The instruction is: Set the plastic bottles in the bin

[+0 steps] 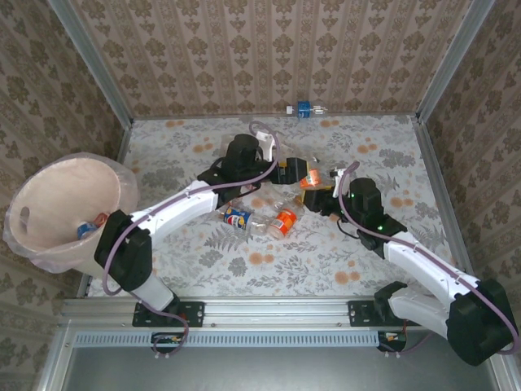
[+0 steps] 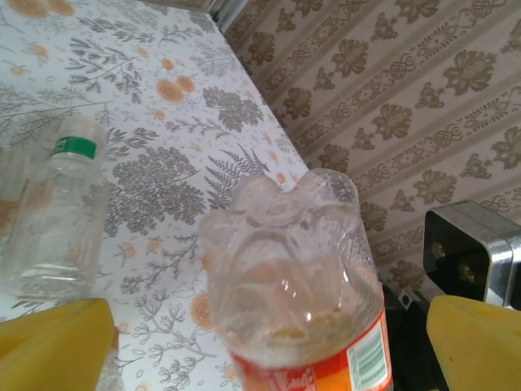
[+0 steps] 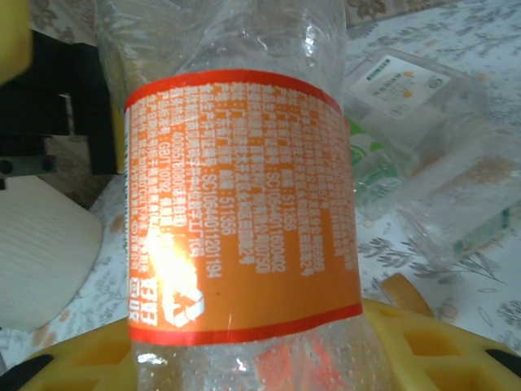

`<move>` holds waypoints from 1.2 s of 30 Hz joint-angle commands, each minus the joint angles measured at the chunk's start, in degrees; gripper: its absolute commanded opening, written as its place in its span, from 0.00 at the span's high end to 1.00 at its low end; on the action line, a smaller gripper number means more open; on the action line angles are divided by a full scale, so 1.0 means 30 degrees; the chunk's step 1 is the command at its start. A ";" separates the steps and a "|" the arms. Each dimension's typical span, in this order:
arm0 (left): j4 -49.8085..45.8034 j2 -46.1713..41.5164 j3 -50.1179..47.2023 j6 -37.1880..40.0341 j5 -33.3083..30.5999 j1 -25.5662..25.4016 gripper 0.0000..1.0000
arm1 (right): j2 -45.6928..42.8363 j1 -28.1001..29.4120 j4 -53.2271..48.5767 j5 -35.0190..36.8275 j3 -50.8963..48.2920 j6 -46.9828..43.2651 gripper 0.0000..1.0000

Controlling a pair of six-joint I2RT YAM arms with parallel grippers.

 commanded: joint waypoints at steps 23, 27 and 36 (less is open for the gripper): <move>0.2065 0.2122 0.0956 -0.2270 0.2584 -0.0256 0.51 | -0.0409 0.1233 0.1125 -0.0149 0.0478 -0.1120 0.49; 0.2130 0.1866 0.0700 -0.2395 0.2409 0.0011 0.55 | -0.0752 0.1257 0.0353 -0.0267 0.0387 -0.1733 0.31; 0.1497 0.1001 0.0272 -0.1684 0.1546 0.0286 0.57 | -0.2318 0.1258 -0.0494 0.0001 -0.0083 -0.2801 0.11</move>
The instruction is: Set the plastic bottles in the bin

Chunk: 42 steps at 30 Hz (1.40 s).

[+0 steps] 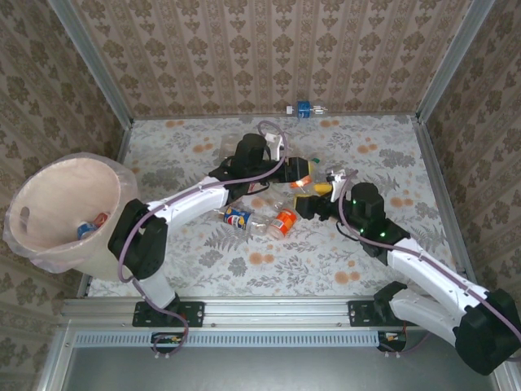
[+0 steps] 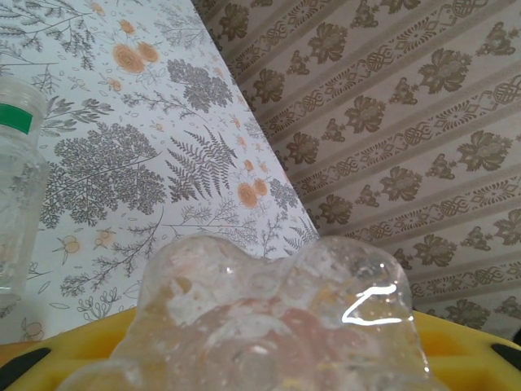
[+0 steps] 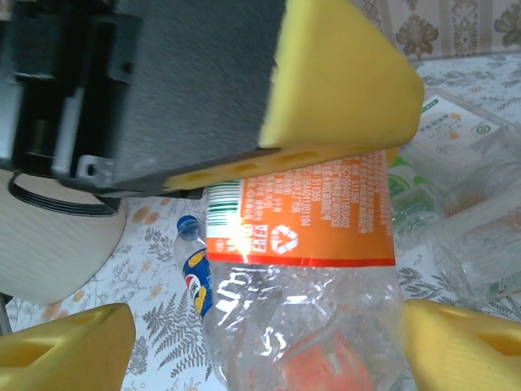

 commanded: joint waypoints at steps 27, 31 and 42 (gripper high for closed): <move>-0.7968 -0.5654 0.0148 0.4798 -0.5814 0.1845 0.56 | -0.3800 0.0054 0.1869 0.6944 -0.1679 -0.0360 0.00; -0.9649 -0.6813 0.0509 0.5680 -0.7168 0.2049 0.56 | -0.3319 0.0023 0.2331 0.7888 -0.1888 -0.0233 0.00; -1.4278 -0.9871 0.2379 0.8033 -1.1414 0.2367 0.56 | -0.1797 -0.0320 0.1514 1.0400 -0.1380 0.1281 0.00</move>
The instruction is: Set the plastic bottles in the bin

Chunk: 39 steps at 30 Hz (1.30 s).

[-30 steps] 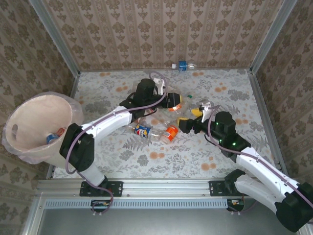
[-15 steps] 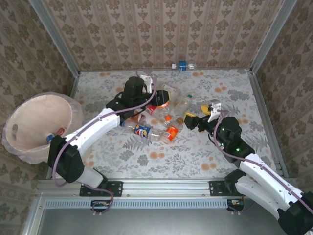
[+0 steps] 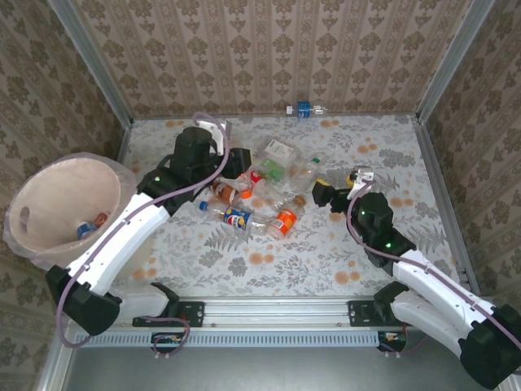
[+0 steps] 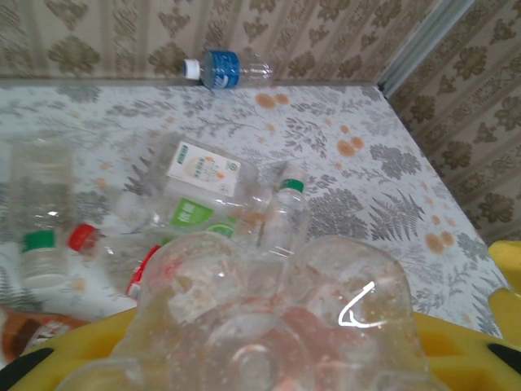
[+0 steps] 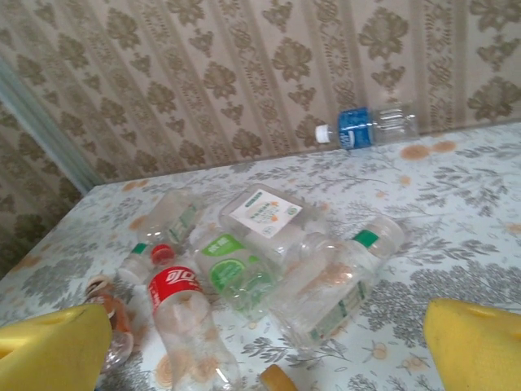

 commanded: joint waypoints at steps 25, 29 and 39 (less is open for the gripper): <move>-0.5180 -0.4334 0.4511 1.1887 -1.9637 0.3437 0.51 | 0.0970 -0.0666 -0.0117 0.0226 0.0666 0.1252 0.00; -0.6109 -0.5404 0.3887 1.0457 -1.7766 0.6604 0.51 | 0.1045 -0.0753 -0.0134 0.0197 0.0644 0.1396 0.00; -1.0538 -0.5174 0.3993 0.6440 -1.4228 1.3169 0.49 | 0.1122 -0.0842 -0.0203 0.0080 0.0659 0.1806 0.00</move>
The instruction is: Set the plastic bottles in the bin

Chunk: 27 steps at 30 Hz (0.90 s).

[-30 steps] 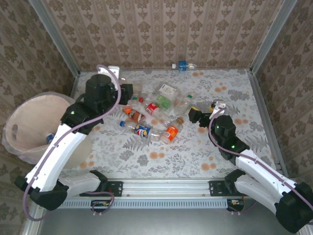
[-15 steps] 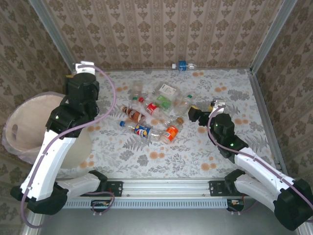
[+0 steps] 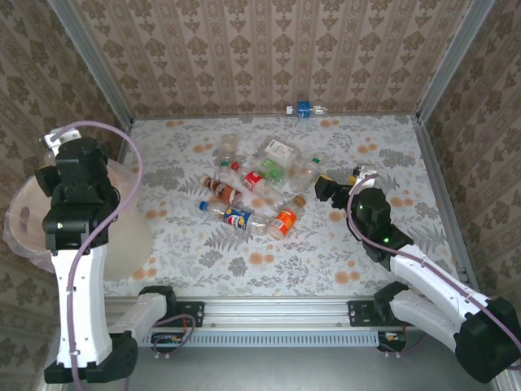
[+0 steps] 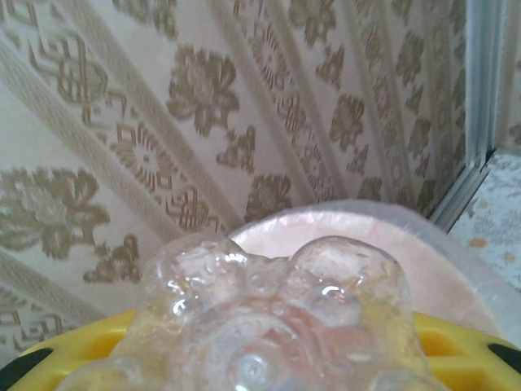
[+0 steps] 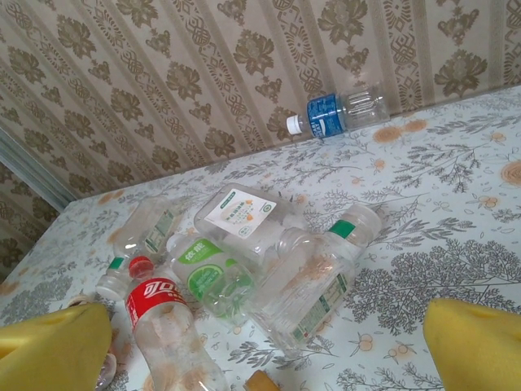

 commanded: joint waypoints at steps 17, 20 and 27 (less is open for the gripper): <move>-0.3931 0.0578 -0.1658 -0.4059 0.5851 0.5473 0.28 | -0.0017 -0.0157 -0.0601 -0.0221 0.0291 0.0349 0.00; -0.3783 0.0316 -0.1661 -0.4163 0.7062 0.5479 0.25 | 0.0075 -0.0157 -0.0592 -0.0216 0.0316 0.0381 0.00; -0.3501 0.0144 -0.1465 -0.4296 0.9424 0.5473 0.18 | 0.0421 -0.0157 -0.0633 -0.0420 0.0456 0.0482 0.00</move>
